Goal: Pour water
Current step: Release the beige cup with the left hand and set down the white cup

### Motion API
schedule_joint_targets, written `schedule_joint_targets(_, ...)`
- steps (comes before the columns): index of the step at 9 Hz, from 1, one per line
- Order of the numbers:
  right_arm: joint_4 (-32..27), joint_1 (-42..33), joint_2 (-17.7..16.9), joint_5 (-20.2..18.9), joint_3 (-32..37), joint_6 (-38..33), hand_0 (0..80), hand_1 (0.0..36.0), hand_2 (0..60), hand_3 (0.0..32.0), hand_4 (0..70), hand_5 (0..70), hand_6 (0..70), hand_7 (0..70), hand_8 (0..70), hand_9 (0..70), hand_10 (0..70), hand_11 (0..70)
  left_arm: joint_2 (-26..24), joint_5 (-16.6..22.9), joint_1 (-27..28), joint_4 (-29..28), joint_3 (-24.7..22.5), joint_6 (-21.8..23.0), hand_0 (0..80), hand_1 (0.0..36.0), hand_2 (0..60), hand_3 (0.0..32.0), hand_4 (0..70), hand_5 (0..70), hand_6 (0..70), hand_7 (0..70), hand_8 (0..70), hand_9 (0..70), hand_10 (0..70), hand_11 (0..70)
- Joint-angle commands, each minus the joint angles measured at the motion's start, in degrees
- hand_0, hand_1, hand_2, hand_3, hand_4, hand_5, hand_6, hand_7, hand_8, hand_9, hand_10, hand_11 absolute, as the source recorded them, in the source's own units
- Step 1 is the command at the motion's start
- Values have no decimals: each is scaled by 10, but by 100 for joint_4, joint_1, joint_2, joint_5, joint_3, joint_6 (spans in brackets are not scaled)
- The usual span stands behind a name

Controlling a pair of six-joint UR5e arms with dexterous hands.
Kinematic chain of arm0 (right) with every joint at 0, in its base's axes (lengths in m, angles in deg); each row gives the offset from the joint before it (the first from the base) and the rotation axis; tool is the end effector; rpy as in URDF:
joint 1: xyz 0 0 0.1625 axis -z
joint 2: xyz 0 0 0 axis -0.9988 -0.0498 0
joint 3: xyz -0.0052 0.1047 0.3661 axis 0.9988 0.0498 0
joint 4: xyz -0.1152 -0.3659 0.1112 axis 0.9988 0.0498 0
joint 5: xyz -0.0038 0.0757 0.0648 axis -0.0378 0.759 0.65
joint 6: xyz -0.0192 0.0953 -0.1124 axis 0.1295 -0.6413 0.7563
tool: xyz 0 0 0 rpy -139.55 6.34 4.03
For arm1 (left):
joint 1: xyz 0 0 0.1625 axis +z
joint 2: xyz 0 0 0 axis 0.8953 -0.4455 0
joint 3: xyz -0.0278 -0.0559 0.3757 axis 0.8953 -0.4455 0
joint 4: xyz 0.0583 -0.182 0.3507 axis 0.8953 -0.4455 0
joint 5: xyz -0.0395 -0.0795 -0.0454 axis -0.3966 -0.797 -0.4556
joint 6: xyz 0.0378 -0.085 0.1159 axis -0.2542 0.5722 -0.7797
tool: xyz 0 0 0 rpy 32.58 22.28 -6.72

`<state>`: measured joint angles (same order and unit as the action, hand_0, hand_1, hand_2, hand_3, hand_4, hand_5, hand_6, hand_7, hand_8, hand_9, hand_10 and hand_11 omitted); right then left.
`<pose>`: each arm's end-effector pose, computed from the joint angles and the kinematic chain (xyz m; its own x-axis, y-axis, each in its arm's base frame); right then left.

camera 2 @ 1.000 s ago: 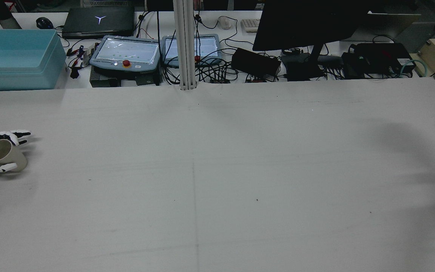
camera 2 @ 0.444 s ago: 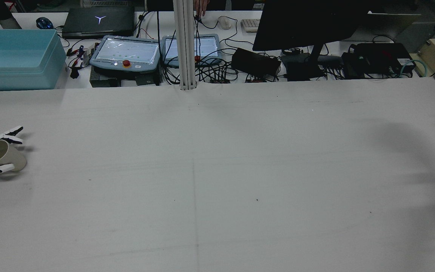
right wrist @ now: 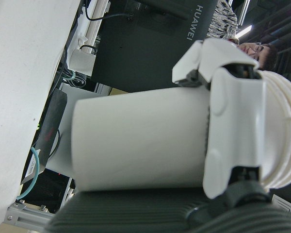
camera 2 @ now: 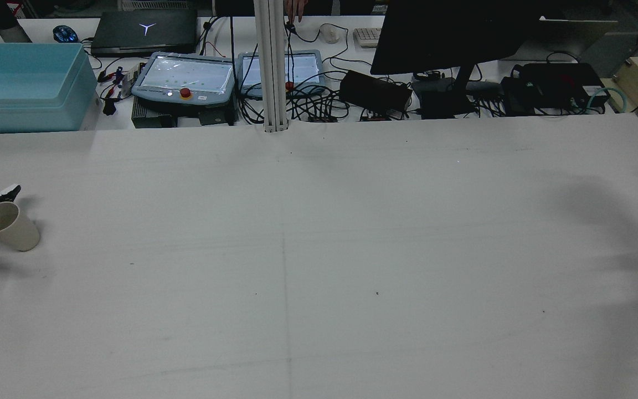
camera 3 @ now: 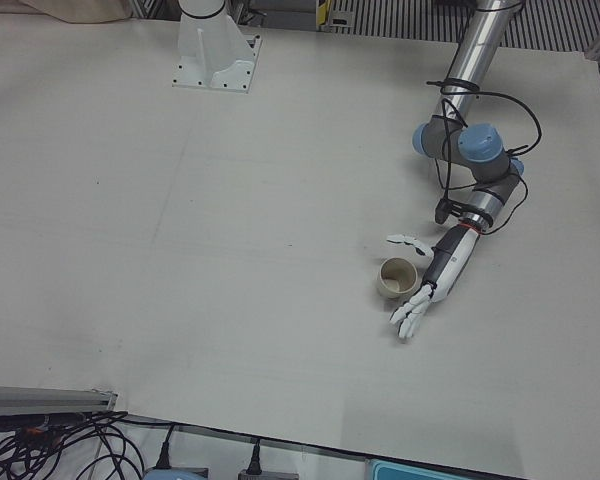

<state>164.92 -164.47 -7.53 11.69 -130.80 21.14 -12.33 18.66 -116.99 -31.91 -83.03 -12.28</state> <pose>0.0633 -0.5272 0.8584 -0.9571 -0.1145 0.2663 -0.2780 0.1022 -0.9551 0.1951 -0.5311 0.7187 -0.8820 -0.3790 -0.2799 0.1814 0.2750 -0.9442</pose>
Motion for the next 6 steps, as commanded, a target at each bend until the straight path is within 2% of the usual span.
schedule_joint_targets(1,24,217,78,153,34,37,560,160,0,0,0,71,149,4,19,0,0,0,9,0,-43,-14,3,5,403,0,0,0,129,0,40,0,1,0,0,0)
schedule_joint_targets(2,33,279,78,153,34,37,529,140,0,2,0,57,86,0,7,0,0,0,9,0,-52,-14,12,5,407,0,0,0,130,0,43,0,1,0,0,0)
schedule_joint_targets(3,33,288,87,153,34,19,515,131,0,46,0,49,52,0,1,0,0,0,18,0,-87,-32,12,5,399,0,0,0,130,0,45,0,1,0,0,0)
schedule_joint_targets(5,42,306,183,144,25,2,493,109,0,74,0,39,30,0,0,0,0,0,18,0,-236,-49,12,31,398,0,0,0,129,0,46,0,1,0,0,0)
schedule_joint_targets(6,60,314,227,144,25,1,487,107,0,118,0,35,15,0,0,0,0,0,18,0,-254,-67,21,48,404,0,0,0,134,0,48,0,1,0,0,0)
